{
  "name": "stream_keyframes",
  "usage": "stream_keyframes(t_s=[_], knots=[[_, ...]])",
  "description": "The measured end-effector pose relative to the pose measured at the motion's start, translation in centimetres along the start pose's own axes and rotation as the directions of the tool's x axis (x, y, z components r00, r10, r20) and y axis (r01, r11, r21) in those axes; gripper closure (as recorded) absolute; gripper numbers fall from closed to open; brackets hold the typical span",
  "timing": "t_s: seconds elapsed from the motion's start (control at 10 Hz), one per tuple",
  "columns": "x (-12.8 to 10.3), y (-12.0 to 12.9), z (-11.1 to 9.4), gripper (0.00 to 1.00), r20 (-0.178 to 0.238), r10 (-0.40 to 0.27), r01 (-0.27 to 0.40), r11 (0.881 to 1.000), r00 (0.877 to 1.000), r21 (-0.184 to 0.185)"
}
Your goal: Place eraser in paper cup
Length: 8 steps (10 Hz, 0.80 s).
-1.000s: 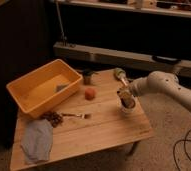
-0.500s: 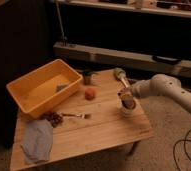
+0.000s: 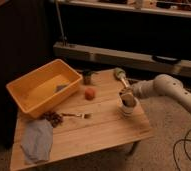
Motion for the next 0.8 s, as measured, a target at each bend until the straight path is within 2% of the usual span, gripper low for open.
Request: stream_keyframes(t_s=[0.1, 0.8], knots=[[-0.25, 0.04, 0.18, 0.20, 0.004, -0.003, 0.003, 1.000, 1.000, -0.015], [-0.23, 0.08, 0.22, 0.20, 0.004, -0.004, 0.004, 1.000, 1.000, -0.017]])
